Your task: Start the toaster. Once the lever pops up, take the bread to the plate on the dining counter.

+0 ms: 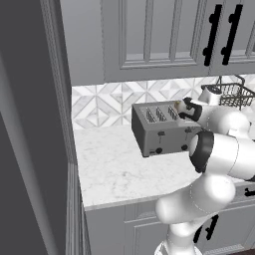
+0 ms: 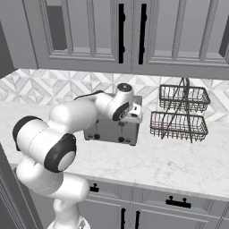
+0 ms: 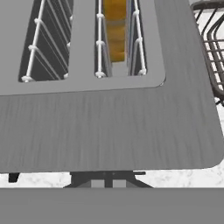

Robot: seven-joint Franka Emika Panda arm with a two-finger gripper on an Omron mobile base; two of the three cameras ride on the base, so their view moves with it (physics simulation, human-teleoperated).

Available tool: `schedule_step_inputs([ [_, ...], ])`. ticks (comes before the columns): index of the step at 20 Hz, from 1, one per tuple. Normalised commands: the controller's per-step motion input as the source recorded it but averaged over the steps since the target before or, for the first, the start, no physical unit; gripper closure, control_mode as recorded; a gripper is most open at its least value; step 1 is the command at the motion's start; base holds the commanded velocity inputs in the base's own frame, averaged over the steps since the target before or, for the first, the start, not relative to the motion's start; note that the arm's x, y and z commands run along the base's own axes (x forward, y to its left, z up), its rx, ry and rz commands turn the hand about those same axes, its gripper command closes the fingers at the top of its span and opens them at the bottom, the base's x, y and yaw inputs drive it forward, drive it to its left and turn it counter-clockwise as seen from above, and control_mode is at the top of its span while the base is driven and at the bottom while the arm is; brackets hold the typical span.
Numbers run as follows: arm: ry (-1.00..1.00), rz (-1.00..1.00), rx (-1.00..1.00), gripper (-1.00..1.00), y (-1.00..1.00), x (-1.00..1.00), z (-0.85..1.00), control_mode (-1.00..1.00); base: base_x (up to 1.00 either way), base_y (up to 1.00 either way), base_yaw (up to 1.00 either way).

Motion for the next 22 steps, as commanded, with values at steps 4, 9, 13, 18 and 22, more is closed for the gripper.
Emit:
schedule_step_inputs([
  [4,0.0,-0.01,0.0,1.0,0.14,-0.16,-0.23,-1.0,0.0,0.0,0.0],
  [9,0.0,-0.02,0.0,1.0,0.34,-0.08,-0.04,-1.0,0.0,0.0,0.0],
  [13,0.0,-0.01,0.0,1.0,0.37,0.0,-0.02,-1.0,0.0,0.0,0.0],
  [18,0.02,-0.03,0.0,1.0,0.16,0.0,-0.28,-1.0,0.0,0.0,0.0],
  [22,0.02,-0.04,0.0,1.0,-0.01,0.11,-0.14,-1.0,0.0,0.0,0.0],
])
